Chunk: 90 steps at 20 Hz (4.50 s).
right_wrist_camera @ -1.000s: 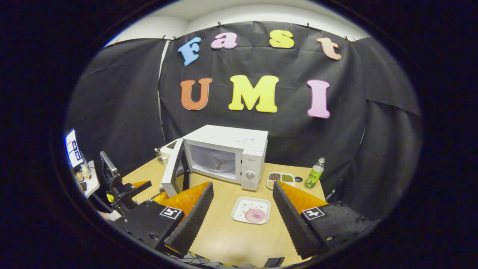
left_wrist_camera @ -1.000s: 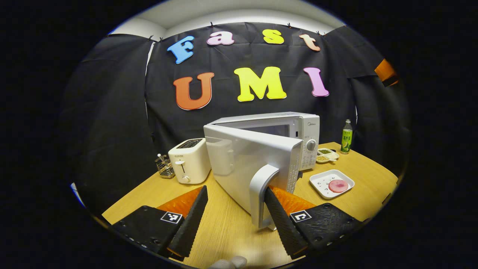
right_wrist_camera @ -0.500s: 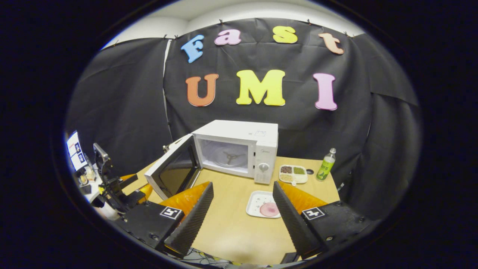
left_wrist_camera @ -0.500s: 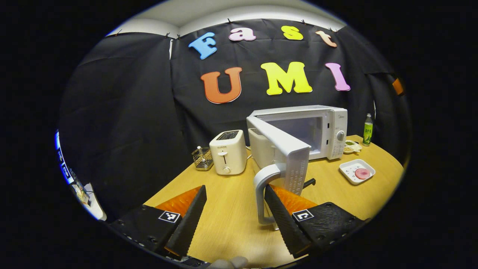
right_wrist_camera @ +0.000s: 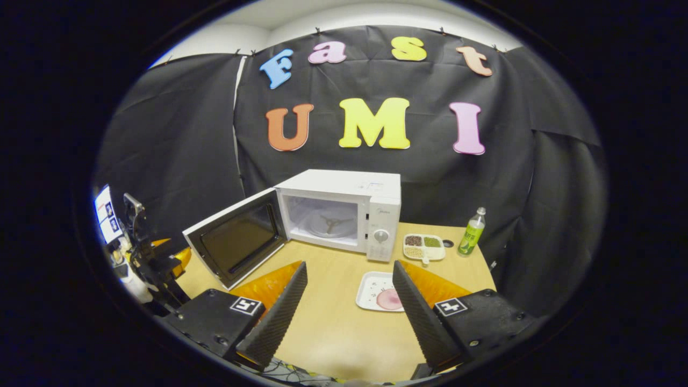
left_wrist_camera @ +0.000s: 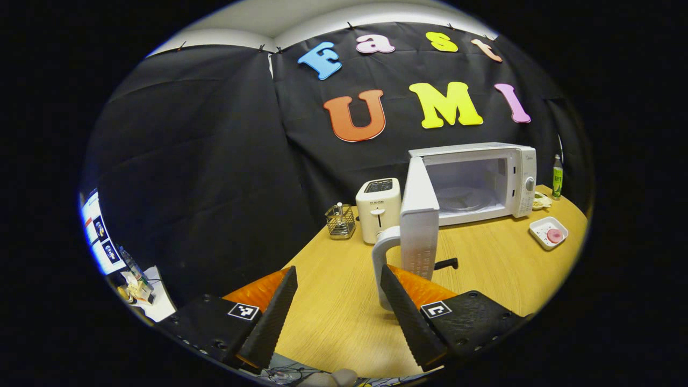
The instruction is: Open the microwave oven with the left hand, put the food in, and close the microwave oven.
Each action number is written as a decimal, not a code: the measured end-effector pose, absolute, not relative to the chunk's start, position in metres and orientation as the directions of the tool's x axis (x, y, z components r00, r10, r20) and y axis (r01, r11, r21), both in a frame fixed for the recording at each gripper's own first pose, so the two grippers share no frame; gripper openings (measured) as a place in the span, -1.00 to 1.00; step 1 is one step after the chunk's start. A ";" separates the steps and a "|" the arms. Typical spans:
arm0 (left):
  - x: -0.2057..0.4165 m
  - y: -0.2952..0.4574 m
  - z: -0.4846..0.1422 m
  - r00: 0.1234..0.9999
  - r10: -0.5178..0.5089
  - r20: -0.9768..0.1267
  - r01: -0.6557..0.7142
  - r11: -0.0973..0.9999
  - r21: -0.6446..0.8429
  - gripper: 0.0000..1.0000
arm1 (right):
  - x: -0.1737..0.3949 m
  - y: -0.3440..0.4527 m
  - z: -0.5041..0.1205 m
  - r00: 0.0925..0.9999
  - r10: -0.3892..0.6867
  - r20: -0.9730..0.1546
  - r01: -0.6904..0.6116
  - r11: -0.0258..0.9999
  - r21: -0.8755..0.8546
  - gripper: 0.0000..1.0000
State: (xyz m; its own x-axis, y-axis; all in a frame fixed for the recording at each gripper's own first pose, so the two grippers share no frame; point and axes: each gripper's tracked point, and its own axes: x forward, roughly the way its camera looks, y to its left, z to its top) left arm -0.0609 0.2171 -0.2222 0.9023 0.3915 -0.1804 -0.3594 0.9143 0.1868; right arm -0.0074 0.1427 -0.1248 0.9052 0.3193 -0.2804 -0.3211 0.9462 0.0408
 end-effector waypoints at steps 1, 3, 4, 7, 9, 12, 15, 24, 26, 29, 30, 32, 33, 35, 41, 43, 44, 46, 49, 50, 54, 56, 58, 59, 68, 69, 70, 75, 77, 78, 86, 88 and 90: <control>-0.062 0.216 -0.223 0.903 0.387 -0.186 -0.356 0.917 0.181 0.86 | -0.001 0.135 -0.131 0.906 0.310 -0.287 -0.309 0.950 0.052 1.00; -0.066 0.206 -0.229 0.905 0.372 -0.207 -0.341 0.924 0.172 0.87 | 0.007 0.130 -0.142 0.900 0.311 -0.307 -0.304 0.950 0.070 1.00; -0.068 0.198 -0.232 0.907 0.363 -0.214 -0.331 0.928 0.172 0.87 | 0.011 0.126 -0.147 0.898 0.307 -0.316 -0.299 0.951 0.074 1.00; -0.069 0.165 -0.228 0.923 0.319 -0.214 -0.287 0.943 0.167 0.87 | 0.025 0.106 -0.169 0.891 0.275 -0.360 -0.281 0.959 0.038 1.00; -0.067 0.142 -0.222 0.937 0.278 -0.212 -0.249 0.956 0.154 0.87 | 0.033 0.094 -0.186 0.882 0.266 -0.389 -0.271 0.962 0.042 1.00; -0.064 0.109 -0.213 0.950 0.237 -0.202 -0.208 0.966 0.155 0.87 | 0.048 0.076 -0.214 0.857 0.252 -0.450 -0.249 0.966 0.067 1.00; -0.060 0.078 -0.194 0.963 0.195 -0.184 -0.169 0.975 0.147 0.86 | 0.068 0.061 -0.240 0.826 0.246 -0.507 -0.231 0.969 0.092 0.83; -0.026 -0.014 -0.105 0.992 0.101 -0.069 -0.094 0.990 0.106 0.86 | 0.145 0.038 -0.339 0.653 0.326 -0.683 -0.226 0.945 0.236 0.32; -0.018 -0.031 -0.092 0.994 0.096 -0.058 -0.088 0.989 0.118 0.86 | 0.161 0.035 -0.360 0.607 0.338 -0.719 -0.206 0.941 0.268 0.22; -0.008 -0.052 -0.082 0.994 0.097 -0.054 -0.089 0.988 0.124 0.86 | 0.181 0.036 -0.383 0.544 0.368 -0.754 -0.196 0.929 0.312 0.07; -0.007 -0.057 -0.080 0.993 0.104 -0.055 -0.096 0.987 0.125 0.86 | 0.186 0.039 -0.387 0.523 0.382 -0.762 -0.193 0.924 0.331 0.04; -0.005 -0.066 -0.078 0.992 0.114 -0.058 -0.106 0.987 0.121 0.86 | 0.195 0.045 -0.391 0.487 0.400 -0.776 -0.184 0.916 0.357 -0.06; -0.004 -0.069 -0.077 0.991 0.122 -0.062 -0.113 0.986 0.123 0.86 | 0.199 0.047 -0.392 0.468 0.403 -0.786 -0.186 0.915 0.359 -0.22; -0.004 -0.075 -0.078 0.988 0.140 -0.072 -0.130 0.983 0.130 0.86 | 0.203 0.051 -0.396 0.428 0.397 -0.812 -0.188 0.918 0.350 -0.51; -0.009 -0.084 -0.079 0.979 0.186 -0.081 -0.172 0.974 0.148 0.86 | 0.210 0.054 -0.398 0.338 0.370 -0.866 -0.136 0.929 0.344 -0.76; -0.009 -0.085 -0.082 0.976 0.201 -0.088 -0.187 0.971 0.149 0.86 | 0.210 0.054 -0.399 0.301 0.390 -0.870 -0.080 0.920 0.385 -0.86; -0.010 -0.086 -0.083 0.974 0.209 -0.093 -0.194 0.970 0.147 0.86 | 0.209 0.055 -0.399 0.283 0.405 -0.869 -0.057 0.912 0.407 -0.89; -0.012 -0.087 -0.084 0.970 0.223 -0.097 -0.208 0.968 0.140 0.86 | 0.208 0.057 -0.400 0.253 0.441 -0.861 -0.043 0.894 0.445 -0.93; -0.015 -0.084 -0.085 0.966 0.236 -0.101 -0.220 0.964 0.147 0.86 | 0.204 0.059 -0.400 0.248 0.505 -0.827 -0.014 0.855 0.518 -0.93; -0.015 -0.081 -0.087 0.966 0.236 -0.107 -0.219 0.964 0.151 0.86 | 0.203 0.060 -0.398 0.260 0.526 -0.809 -0.003 0.839 0.545 -0.93; -0.014 -0.064 -0.090 0.963 0.246 -0.114 -0.228 0.961 0.155 0.86 | 0.196 0.069 -0.390 0.300 0.592 -0.748 0.040 0.776 0.630 -0.93; -0.012 -0.057 -0.090 0.963 0.242 -0.118 -0.225 0.964 0.142 0.86 | 0.197 0.073 -0.384 0.340 0.603 -0.722 0.049 0.755 0.653 -0.93; -0.010 -0.048 -0.090 0.966 0.231 -0.119 -0.214 0.966 0.143 0.86 | 0.197 0.080 -0.369 0.397 0.625 -0.672 0.055 0.715 0.697 -0.93; -0.009 -0.043 -0.091 0.967 0.224 -0.120 -0.206 0.968 0.146 0.86 | 0.197 0.083 -0.364 0.416 0.631 -0.655 0.059 0.700 0.712 -0.93; -0.018 0.019 -0.088 0.972 0.191 -0.139 -0.171 0.975 0.141 0.86 | 0.170 0.146 -0.304 0.588 0.637 -0.498 0.102 0.553 0.827 -1.00; -0.021 0.028 -0.089 0.972 0.189 -0.140 -0.169 0.975 0.141 0.86 | 0.169 0.157 -0.302 0.604 0.635 -0.481 0.105 0.536 0.838 -0.93; -0.024 0.036 -0.090 0.971 0.189 -0.144 -0.168 0.975 0.146 0.86 | 0.167 0.168 -0.300 0.618 0.633 -0.466 0.105 0.521 0.847 -0.93; -0.044 0.075 -0.075 0.975 0.193 -0.109 -0.170 0.966 0.193 0.86 | 0.169 0.228 -0.294 0.730 0.561 -0.390 0.151 0.424 0.893 -0.94; -0.050 0.087 -0.074 0.977 0.188 -0.102 -0.165 0.966 0.197 0.86 | 0.172 0.251 -0.289 0.771 0.524 -0.362 0.146 0.408 0.901 -0.93; -0.053 0.094 -0.076 0.977 0.189 -0.103 -0.166 0.966 0.199 0.86 | 0.176 0.265 -0.288 0.789 0.502 -0.354 0.147 0.405 0.902 -1.00; -0.089 0.143 -0.106 0.969 0.225 -0.101 -0.203 0.961 0.189 0.86 | 0.215 0.344 -0.279 0.911 0.351 -0.218 0.119 0.281 0.952 -0.93; -0.094 0.152 -0.121 0.962 0.241 -0.126 -0.215 0.958 0.188 0.86 | 0.231 0.357 -0.284 0.919 0.330 -0.216 0.150 0.216 0.965 -0.93; -0.096 0.157 -0.125 0.960 0.247 -0.136 -0.220 0.958 0.183 0.86 | 0.248 0.368 -0.282 0.931 0.302 -0.204 0.151 0.189 0.970 -0.93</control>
